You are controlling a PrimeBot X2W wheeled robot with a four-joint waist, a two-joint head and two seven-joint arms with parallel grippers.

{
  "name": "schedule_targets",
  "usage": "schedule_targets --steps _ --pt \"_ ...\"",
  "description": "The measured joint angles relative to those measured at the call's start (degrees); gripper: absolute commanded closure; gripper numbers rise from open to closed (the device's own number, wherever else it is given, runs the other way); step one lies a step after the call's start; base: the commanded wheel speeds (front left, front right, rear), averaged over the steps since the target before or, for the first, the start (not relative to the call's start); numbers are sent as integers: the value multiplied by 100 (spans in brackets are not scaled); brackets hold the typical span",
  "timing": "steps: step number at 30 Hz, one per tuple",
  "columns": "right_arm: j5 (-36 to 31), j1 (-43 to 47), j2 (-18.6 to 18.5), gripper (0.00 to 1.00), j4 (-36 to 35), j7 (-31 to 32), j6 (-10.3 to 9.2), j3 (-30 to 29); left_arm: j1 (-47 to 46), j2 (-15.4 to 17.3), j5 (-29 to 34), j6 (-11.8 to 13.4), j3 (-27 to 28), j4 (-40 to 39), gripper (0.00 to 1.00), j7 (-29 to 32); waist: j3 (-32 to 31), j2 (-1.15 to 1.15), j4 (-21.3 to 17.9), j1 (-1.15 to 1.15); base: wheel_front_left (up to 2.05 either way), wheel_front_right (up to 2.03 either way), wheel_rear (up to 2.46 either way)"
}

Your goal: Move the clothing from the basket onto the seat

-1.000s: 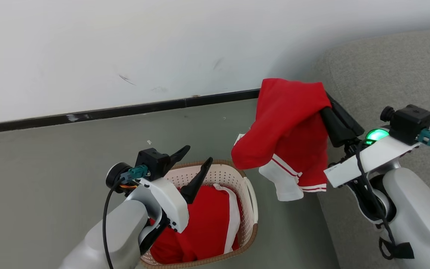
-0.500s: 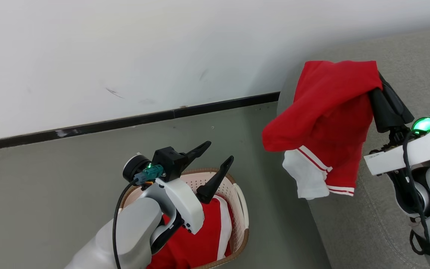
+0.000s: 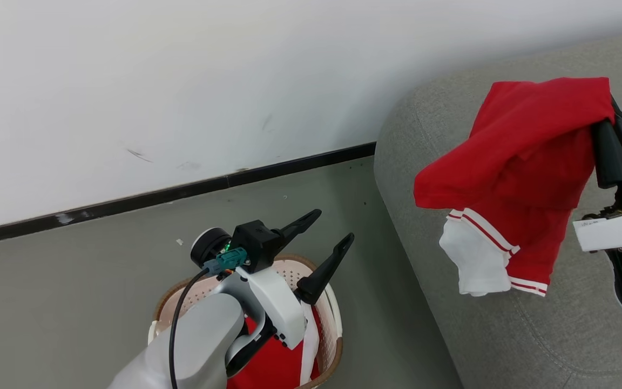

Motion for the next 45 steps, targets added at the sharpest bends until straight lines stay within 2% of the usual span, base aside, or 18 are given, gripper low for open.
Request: schedule_targets --steps 10,33,45 --pt "-123 398 2 100 -242 1 0 -520 100 22 47 0 7 -301 0 0 -54 0 -331 0 0 0 0" --pt "-178 738 49 100 -534 0 0 -641 233 92 94 0 -19 -516 0 -1 -60 0 -1008 0 0 0 0" --pt "-177 742 77 100 -544 0 0 -678 250 188 157 0 70 -554 0 -1 -6 0 -1206 0 0 0 0"
